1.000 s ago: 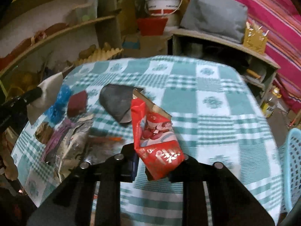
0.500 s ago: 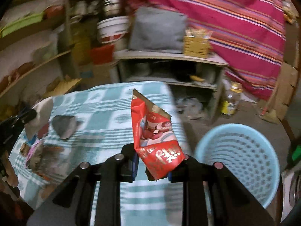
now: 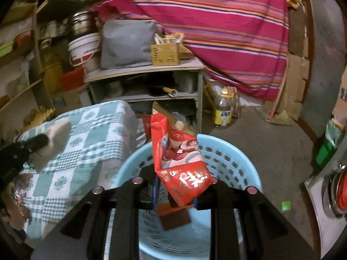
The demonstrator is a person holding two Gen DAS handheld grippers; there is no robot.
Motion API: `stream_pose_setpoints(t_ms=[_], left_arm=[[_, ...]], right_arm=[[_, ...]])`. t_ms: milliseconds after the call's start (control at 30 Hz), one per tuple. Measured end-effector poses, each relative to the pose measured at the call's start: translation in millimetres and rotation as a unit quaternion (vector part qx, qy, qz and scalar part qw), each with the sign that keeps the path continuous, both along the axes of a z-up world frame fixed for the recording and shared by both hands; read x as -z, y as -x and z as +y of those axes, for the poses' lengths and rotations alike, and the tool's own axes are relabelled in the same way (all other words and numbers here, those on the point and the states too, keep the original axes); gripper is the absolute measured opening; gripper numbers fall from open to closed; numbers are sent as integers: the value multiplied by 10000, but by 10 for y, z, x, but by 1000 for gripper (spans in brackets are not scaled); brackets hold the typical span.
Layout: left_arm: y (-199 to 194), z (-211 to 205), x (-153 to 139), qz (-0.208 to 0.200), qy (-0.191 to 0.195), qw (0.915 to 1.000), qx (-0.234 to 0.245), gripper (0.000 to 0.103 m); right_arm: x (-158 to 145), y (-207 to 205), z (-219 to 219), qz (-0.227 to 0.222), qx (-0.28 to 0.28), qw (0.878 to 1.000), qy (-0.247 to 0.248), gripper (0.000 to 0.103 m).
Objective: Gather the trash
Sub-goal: 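Carry both items over the blue basket and open both tools to drop them, then grasp the brown paper with the left tool while the right tool grasps the newspaper-print bag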
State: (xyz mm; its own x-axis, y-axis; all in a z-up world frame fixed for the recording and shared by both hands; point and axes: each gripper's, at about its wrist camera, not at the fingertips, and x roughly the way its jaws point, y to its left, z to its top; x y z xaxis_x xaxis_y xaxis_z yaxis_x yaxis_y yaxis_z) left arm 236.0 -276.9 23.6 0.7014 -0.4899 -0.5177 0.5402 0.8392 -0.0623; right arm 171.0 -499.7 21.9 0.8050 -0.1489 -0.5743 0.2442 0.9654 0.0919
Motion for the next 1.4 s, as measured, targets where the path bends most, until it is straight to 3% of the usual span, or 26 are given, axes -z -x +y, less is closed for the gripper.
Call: stream_pose_setpoints(t_ms=[367, 467, 567, 600, 733, 800, 900, 1167, 1267, 1300, 1400], left_arm=[[-29, -1002, 102, 274, 143, 9968, 735, 3], [-61, -1147, 117, 390, 113, 9953, 884, 9], [-101, -1220, 106, 430, 69, 9952, 873, 25], [-118, -1200, 93, 437, 94, 9958, 799, 34], [-125, -1067, 34, 275, 78, 9980, 556, 54], [-107, -985, -3, 122, -11, 9992, 370, 73], [-59, -818, -63, -146, -83, 9998, 112, 86], [13, -316, -214, -350, -187, 9988, -282, 95], [35, -94, -260, -414, -229, 9980, -422, 97], [41, -20, -270, -417, -233, 9978, -459, 97], [73, 243, -290, -454, -251, 9967, -622, 97]], right_arm=[[122, 205, -538, -94, 504, 9975, -487, 23], [157, 210, -602, -87, 553, 9969, -557, 23], [183, 224, -627, -71, 569, 9966, -587, 23], [187, 232, -624, -67, 569, 9966, -585, 23], [194, 201, -581, -42, 539, 9970, -553, 23], [195, 187, -555, -20, 515, 9974, -512, 23], [209, 128, -479, 27, 464, 9978, -479, 23], [286, -176, -269, 224, 422, 9983, -347, 27], [309, -232, -233, 281, 564, 9974, -355, 57], [311, -239, -233, 298, 590, 9972, -350, 62], [325, -272, -179, 419, 691, 9965, -213, 63]])
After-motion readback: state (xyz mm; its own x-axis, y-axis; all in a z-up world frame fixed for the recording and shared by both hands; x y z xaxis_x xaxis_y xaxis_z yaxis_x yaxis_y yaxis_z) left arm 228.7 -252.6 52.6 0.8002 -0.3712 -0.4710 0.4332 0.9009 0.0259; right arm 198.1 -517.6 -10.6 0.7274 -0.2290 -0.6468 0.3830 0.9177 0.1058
